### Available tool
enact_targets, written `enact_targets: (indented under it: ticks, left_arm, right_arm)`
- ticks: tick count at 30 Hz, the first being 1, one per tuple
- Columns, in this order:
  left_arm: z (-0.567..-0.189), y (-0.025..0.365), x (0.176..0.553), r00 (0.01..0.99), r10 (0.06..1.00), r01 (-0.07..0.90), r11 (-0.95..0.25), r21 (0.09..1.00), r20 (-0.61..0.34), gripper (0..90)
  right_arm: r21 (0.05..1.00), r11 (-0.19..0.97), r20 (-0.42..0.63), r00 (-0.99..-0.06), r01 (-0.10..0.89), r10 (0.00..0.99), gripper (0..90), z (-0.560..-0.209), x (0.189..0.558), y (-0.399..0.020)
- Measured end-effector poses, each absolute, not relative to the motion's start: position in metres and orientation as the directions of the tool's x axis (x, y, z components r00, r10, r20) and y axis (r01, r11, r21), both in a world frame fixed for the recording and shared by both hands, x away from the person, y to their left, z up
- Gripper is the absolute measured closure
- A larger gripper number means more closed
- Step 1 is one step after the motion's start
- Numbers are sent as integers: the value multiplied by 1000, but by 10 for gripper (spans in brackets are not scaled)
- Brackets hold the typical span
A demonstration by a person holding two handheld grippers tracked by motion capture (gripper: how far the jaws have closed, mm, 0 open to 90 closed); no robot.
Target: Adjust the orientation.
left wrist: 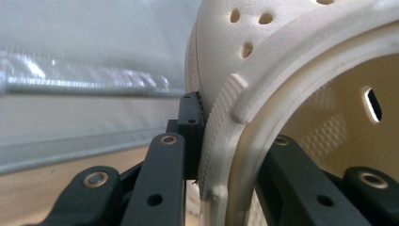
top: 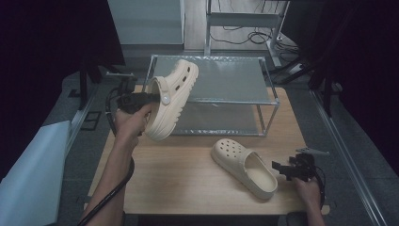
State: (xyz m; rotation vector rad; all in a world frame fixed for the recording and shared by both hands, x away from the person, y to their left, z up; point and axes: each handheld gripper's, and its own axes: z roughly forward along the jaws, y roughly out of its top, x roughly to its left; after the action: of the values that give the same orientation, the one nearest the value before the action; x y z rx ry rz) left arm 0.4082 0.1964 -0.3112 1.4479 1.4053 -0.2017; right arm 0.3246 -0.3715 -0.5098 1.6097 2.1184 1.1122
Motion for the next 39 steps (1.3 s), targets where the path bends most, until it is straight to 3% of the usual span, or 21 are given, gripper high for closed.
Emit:
enact_targets:
  ticks: [39]
  left_arm:
    - [-308,163,501,121,687,729,428,534,-716,766]
  right_arm:
    - [701,86,250,-357,708,900,69,-510,326,-372]
